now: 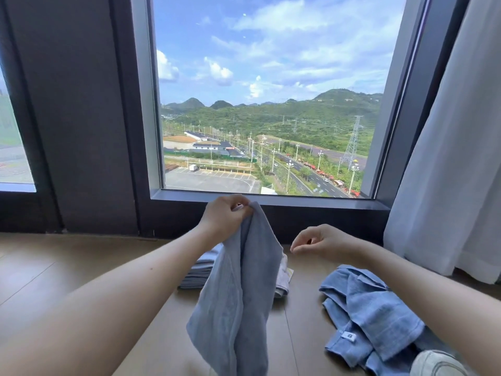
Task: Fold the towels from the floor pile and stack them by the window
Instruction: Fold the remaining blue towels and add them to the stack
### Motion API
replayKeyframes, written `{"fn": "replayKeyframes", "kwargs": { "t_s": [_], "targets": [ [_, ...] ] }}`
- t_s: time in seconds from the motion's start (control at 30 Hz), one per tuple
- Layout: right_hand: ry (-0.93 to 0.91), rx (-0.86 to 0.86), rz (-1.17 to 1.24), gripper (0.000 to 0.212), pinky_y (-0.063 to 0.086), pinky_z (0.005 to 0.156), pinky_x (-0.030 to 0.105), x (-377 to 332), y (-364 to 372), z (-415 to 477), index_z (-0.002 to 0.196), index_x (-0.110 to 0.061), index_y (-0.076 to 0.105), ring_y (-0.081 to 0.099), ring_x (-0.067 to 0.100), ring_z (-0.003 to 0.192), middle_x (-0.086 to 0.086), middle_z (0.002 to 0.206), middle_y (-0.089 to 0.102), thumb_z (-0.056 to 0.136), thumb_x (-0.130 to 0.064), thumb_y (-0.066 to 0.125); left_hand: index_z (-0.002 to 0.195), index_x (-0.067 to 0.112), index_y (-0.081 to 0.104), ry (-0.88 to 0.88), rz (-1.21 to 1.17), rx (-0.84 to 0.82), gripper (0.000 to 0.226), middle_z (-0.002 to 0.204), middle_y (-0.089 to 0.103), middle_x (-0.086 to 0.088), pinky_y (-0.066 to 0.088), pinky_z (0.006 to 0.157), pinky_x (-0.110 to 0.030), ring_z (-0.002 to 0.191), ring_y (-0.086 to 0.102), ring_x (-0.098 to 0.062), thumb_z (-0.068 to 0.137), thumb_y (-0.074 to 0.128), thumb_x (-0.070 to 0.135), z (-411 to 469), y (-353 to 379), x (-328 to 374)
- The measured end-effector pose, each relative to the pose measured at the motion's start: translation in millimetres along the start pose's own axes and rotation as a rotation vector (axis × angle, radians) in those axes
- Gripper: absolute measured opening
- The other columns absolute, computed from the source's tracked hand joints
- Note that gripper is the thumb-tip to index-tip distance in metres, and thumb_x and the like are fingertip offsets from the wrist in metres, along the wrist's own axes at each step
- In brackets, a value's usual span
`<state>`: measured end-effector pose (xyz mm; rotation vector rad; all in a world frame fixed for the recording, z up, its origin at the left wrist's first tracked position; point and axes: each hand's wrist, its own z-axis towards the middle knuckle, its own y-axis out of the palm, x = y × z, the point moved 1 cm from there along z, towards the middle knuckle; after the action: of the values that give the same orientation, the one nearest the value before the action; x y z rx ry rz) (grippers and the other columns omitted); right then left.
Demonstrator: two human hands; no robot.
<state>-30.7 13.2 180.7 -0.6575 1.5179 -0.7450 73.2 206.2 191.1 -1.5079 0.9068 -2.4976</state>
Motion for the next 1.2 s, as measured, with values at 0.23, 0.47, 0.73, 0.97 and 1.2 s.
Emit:
{"fn": "replayKeyframes", "kwargs": {
  "t_s": [0.23,0.47,0.73,0.97,1.2],
  "targets": [
    [-0.099,0.242,0.057,0.042,0.039,0.083,0.022,-27.7,13.1,14.6,0.120,-0.032,0.055,0.053,0.010,0.103,-0.018,0.113,0.058,0.081,-0.034,0.070,0.072,0.040,0.060,0.044,-0.034,-0.054,0.023,0.094,0.067,-0.003,0.040,0.063,-0.017,0.080,0.056,-0.007,0.091,0.058,0.028,-3.4,-1.8,3.4],
    [-0.139,0.203,0.038,0.005,0.037,0.063,0.005,-29.0,16.1,19.6,0.087,-0.016,0.067,0.054,0.005,0.080,-0.006,0.084,0.064,0.082,-0.016,0.067,0.082,0.026,0.065,0.015,-0.236,0.045,0.011,0.062,0.054,0.011,0.038,0.050,-0.010,0.061,0.050,-0.003,0.091,0.058,0.024,-1.1,-8.7,8.2],
    [-0.066,0.299,0.046,0.011,0.041,0.066,0.015,-10.8,2.5,11.8,0.076,-0.022,0.069,0.056,0.001,0.071,-0.009,0.074,0.065,0.085,-0.018,0.063,0.098,0.020,0.060,-0.145,-0.148,0.128,0.012,0.073,0.048,0.002,0.036,0.055,-0.019,0.067,0.049,-0.010,0.093,0.056,0.030,5.2,-19.7,-10.9],
    [-0.176,0.495,0.001,0.014,0.040,0.061,0.004,-22.7,3.1,18.4,0.077,-0.025,0.069,0.056,-0.008,0.070,-0.015,0.073,0.065,0.085,-0.016,0.064,0.120,0.026,0.058,0.007,0.062,-0.097,0.032,0.060,0.041,0.004,0.031,0.054,-0.016,0.058,0.042,-0.004,0.088,0.062,0.025,-2.3,4.9,-4.2],
    [-0.189,0.460,-0.079,0.005,0.044,0.065,0.016,-31.5,9.1,19.5,0.079,-0.020,0.073,0.057,0.000,0.071,-0.013,0.070,0.063,0.080,-0.018,0.068,0.104,0.024,0.069,0.111,0.097,-0.213,0.024,0.061,0.048,0.008,0.033,0.047,-0.008,0.056,0.044,-0.002,0.083,0.067,0.035,-13.0,28.2,10.1]
  ]
}}
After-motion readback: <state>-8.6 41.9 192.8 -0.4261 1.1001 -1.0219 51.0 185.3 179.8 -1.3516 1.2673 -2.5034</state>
